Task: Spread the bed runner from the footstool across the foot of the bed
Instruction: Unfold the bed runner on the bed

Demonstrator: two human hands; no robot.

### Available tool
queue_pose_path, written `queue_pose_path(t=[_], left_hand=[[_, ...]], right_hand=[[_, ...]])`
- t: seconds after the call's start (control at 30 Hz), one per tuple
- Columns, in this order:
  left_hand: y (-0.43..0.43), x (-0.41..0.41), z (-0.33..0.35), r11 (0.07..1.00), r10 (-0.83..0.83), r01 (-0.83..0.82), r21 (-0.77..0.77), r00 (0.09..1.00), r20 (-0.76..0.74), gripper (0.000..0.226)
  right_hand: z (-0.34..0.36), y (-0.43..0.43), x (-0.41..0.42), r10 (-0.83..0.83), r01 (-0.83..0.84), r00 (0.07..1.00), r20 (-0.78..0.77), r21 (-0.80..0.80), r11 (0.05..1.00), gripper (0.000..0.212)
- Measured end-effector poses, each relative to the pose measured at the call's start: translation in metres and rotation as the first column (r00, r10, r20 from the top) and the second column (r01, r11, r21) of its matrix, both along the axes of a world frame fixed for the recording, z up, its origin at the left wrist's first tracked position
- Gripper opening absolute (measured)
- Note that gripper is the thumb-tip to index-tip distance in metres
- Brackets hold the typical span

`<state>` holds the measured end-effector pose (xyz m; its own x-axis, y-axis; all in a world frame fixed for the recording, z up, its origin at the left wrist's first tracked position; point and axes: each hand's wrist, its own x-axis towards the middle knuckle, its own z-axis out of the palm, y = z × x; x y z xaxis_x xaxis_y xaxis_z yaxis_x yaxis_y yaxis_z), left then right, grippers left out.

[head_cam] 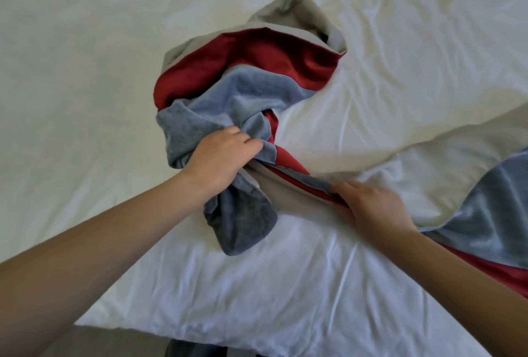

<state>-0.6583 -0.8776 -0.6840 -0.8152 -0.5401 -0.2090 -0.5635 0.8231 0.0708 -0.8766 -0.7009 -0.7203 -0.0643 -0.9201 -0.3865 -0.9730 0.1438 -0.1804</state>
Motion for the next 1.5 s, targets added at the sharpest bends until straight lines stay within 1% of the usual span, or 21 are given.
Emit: queue_pose_path(t=[0.07,0.2,0.27,0.33,0.37,0.43,0.47,0.53,0.6,0.7,0.77,0.83,0.87,0.93,1.0,1.1,1.17,1.23,1.3,1.43,1.5], left_hand=[[0.002,0.017,0.001,1.0,0.024,-0.025,-0.006,0.999,-0.026,0.018],[0.004,0.043,0.003,0.997,0.071,-0.067,0.036,0.992,-0.105,0.023],[0.006,0.049,0.003,0.994,0.082,-0.067,0.081,0.979,-0.189,0.028],[0.007,0.054,0.006,0.994,0.08,-0.054,0.093,0.948,-0.309,0.034],[0.004,0.056,0.009,0.995,0.095,-0.071,0.076,0.926,-0.366,0.036],[-0.007,0.059,0.013,0.987,0.15,-0.162,0.01,0.884,-0.442,0.039],[-0.016,0.06,0.014,0.976,0.18,-0.217,-0.031,0.875,-0.45,0.042],[-0.033,0.06,0.014,0.945,0.253,-0.314,-0.098,0.885,-0.391,0.053],[-0.047,0.058,0.012,0.914,0.339,-0.386,-0.123,0.895,-0.289,0.064],[-0.063,0.052,0.002,0.861,0.478,-0.505,-0.064,0.845,-0.238,0.071],[-0.072,0.046,-0.004,0.841,0.523,-0.54,-0.025,0.824,-0.217,0.066],[-0.08,0.043,-0.008,0.833,0.539,-0.552,-0.015,0.819,-0.195,0.052],[-0.083,0.043,-0.009,0.827,0.55,-0.562,-0.008,0.813,-0.192,0.047],[-0.088,0.046,-0.012,0.818,0.566,-0.575,0.011,0.802,-0.193,0.041],[-0.09,0.052,-0.014,0.842,0.534,-0.539,0.025,0.824,-0.192,0.031],[-0.093,0.062,-0.019,0.892,0.436,-0.452,-0.016,0.867,-0.24,0.017],[-0.096,0.073,-0.015,0.915,0.371,-0.401,-0.051,0.883,-0.288,0.014],[-0.098,0.091,-0.005,0.924,0.316,-0.366,-0.113,0.895,-0.314,0.006],[-0.103,0.112,0.005,0.89,0.337,-0.419,-0.179,0.871,-0.357,0.013],[-0.105,0.163,0.02,0.861,0.39,-0.478,-0.174,0.84,-0.378,0.019],[-0.101,0.194,0.026,0.823,0.462,-0.544,-0.16,0.807,-0.369,0.02]], right_hand=[[0.0,0.003,0.0,0.012,-0.012,1.0,-0.02,0.006,1.0,0.035],[0.001,-0.001,0.005,0.027,-0.023,0.996,-0.083,0.049,0.999,0.033],[0.005,-0.008,0.009,0.055,-0.054,0.994,-0.091,0.014,0.998,0.031],[0.012,-0.019,0.013,0.027,-0.03,0.999,-0.036,-0.084,0.996,0.034],[0.016,-0.027,0.016,-0.02,0.022,1.0,0.01,-0.137,0.99,0.036],[0.024,-0.05,0.023,-0.125,0.149,0.986,0.115,-0.233,0.961,0.037],[0.027,-0.065,0.027,-0.154,0.19,0.977,0.15,-0.268,0.944,0.036],[0.033,-0.096,0.038,-0.148,0.191,0.977,0.154,-0.318,0.929,0.04],[0.038,-0.13,0.052,-0.106,0.136,0.989,0.102,-0.365,0.921,0.053],[0.042,-0.181,0.068,-0.145,0.126,0.989,-0.009,-0.448,0.885,0.069],[0.043,-0.211,0.072,-0.188,0.143,0.981,-0.052,-0.463,0.875,0.079],[0.042,-0.235,0.071,-0.188,0.13,0.977,-0.101,-0.416,0.9,0.089],[0.041,-0.243,0.07,-0.16,0.106,0.98,-0.119,-0.371,0.923,0.09],[0.036,-0.253,0.072,-0.082,0.048,0.99,-0.119,-0.261,0.964,0.084],[0.026,-0.257,0.077,-0.047,0.027,0.995,-0.093,-0.206,0.978,0.068],[0.016,-0.26,0.092,-0.066,0.02,0.984,-0.166,-0.262,0.965,0.03],[0.018,-0.265,0.103,-0.038,-0.026,0.977,-0.208,-0.295,0.955,0.02],[0.028,-0.275,0.116,0.001,-0.065,0.983,-0.184,-0.344,0.937,0.018],[0.042,-0.288,0.135,0.059,-0.118,0.985,-0.161,-0.385,0.915,0.023],[0.067,-0.318,0.187,0.2,-0.258,0.962,-0.186,-0.382,0.887,0.029],[0.074,-0.33,0.221,0.282,-0.338,0.938,-0.199,-0.361,0.869,0.028]])
